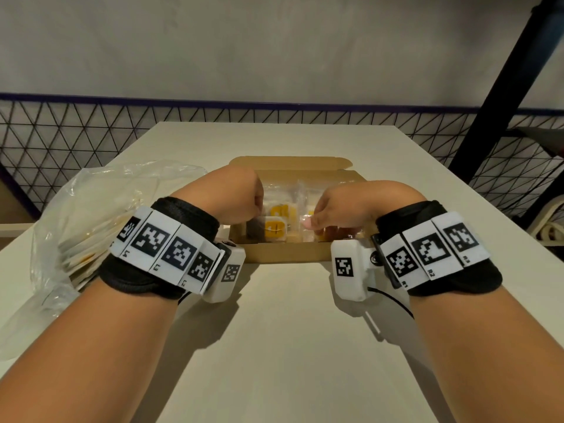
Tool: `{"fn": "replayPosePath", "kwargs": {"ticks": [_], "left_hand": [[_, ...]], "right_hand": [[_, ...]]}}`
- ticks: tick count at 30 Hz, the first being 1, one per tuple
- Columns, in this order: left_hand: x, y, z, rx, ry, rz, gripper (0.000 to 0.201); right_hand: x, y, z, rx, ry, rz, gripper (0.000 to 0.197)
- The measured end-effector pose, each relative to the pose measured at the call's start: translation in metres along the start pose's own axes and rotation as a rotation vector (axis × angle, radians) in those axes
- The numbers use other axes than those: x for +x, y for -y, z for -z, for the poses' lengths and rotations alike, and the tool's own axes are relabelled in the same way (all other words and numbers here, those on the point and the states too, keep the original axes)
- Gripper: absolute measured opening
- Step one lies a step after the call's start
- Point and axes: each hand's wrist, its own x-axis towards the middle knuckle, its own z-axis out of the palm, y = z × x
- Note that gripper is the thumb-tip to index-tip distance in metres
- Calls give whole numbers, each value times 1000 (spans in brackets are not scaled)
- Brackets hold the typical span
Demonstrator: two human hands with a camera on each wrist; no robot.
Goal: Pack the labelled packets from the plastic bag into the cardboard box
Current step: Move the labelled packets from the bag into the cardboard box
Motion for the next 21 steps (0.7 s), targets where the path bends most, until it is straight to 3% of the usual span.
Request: {"fn": "replayPosePath", "kwargs": {"ticks": [6,10,13,16,21], "left_hand": [[3,1,-3,15,-59,6,6],[2,-2,-4,72,-126,-19,28],[-3,-10,2,35,-164,-61,24],[-7,-17,7,-37,-25,-142,11],[-6,-23,-3,148,378,-115,30]], "right_hand": [[0,2,-3,-120,65,-76,54],[1,-1,-1,-88,64,-97,46],[0,-1,-1,-117,49,-91,43],[-1,1,0,-117,63,-77,41],[-1,1,1,-121,87,-90,36]]}}
